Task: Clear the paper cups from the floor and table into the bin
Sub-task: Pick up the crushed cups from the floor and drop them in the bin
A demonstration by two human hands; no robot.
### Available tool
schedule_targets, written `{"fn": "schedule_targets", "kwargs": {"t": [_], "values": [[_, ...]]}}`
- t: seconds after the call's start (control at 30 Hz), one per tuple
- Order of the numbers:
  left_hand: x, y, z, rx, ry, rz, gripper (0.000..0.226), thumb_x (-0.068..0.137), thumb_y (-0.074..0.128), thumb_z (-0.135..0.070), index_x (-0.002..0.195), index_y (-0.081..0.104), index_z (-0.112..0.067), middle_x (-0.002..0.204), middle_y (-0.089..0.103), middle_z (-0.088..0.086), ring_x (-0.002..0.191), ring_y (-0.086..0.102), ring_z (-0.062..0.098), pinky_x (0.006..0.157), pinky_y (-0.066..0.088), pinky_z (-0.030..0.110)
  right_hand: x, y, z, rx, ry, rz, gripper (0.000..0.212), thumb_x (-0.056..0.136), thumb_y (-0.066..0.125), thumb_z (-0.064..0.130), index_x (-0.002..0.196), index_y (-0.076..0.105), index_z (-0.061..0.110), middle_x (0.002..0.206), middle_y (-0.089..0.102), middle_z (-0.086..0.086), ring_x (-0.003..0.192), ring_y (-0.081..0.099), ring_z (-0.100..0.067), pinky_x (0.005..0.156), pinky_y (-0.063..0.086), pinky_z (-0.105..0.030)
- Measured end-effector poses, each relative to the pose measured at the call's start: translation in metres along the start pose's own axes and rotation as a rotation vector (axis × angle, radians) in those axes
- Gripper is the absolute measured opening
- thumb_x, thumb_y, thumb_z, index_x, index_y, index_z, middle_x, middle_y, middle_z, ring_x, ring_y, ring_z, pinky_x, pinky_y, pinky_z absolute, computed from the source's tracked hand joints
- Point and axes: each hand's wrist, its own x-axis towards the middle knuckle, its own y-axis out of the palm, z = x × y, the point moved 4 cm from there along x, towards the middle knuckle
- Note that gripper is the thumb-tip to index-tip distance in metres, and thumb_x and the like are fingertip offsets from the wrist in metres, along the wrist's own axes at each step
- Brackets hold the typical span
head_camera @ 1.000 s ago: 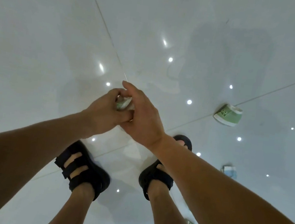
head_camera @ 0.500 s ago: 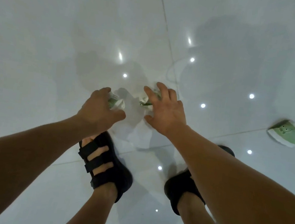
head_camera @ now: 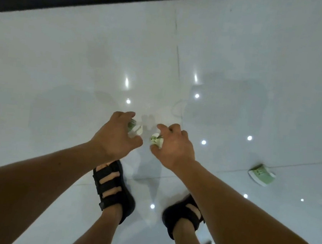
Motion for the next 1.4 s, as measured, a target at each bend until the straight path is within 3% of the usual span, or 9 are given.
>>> {"fn": "schedule_targets", "kwargs": {"t": [0.3,0.63,1.07,1.4], "values": [[-0.129,-0.160,-0.106,-0.105,0.078,-0.067,0.076,0.085,0.067,-0.036,0.148,0.028,-0.022,0.147,0.033,-0.001,0.129,0.042,0.015,0.097,0.029,0.018,-0.113,-0.201,0.114,-0.058,-0.032,-0.108,0.066,0.089,0.055,0.051,0.147,0.031,0.030,0.132,0.042,-0.005,0.115,0.044,-0.026,0.091,0.049,-0.036],[-0.330,-0.315,-0.160,-0.204,0.082,-0.283,0.075,0.083,0.067,-0.034,0.147,0.031,-0.021,0.144,0.036,-0.002,0.124,0.046,0.015,0.099,0.037,0.022,-0.269,-0.375,0.237,-0.025,-0.163,-0.225,0.065,0.087,0.057,0.053,0.145,0.034,0.036,0.135,0.041,0.004,0.121,0.041,-0.020,0.095,0.046,-0.032],[-0.543,-0.352,-0.148,-0.414,-0.019,-0.661,0.076,0.080,0.066,-0.036,0.147,0.033,-0.020,0.142,0.039,-0.001,0.123,0.047,0.014,0.098,0.039,0.020,-0.408,-0.443,0.368,-0.276,-0.564,-0.248,0.066,0.085,0.059,0.052,0.144,0.036,0.035,0.135,0.041,0.001,0.123,0.041,-0.024,0.096,0.042,-0.033],[-0.663,-0.349,-0.036,-0.538,-0.203,-0.926,0.076,0.080,0.066,-0.036,0.146,0.034,-0.019,0.142,0.041,0.002,0.121,0.048,0.019,0.092,0.039,0.022,-0.484,-0.375,0.497,-0.482,-0.854,-0.220,0.065,0.083,0.059,0.051,0.141,0.037,0.035,0.134,0.041,0.001,0.122,0.040,-0.025,0.095,0.042,-0.036]]}}
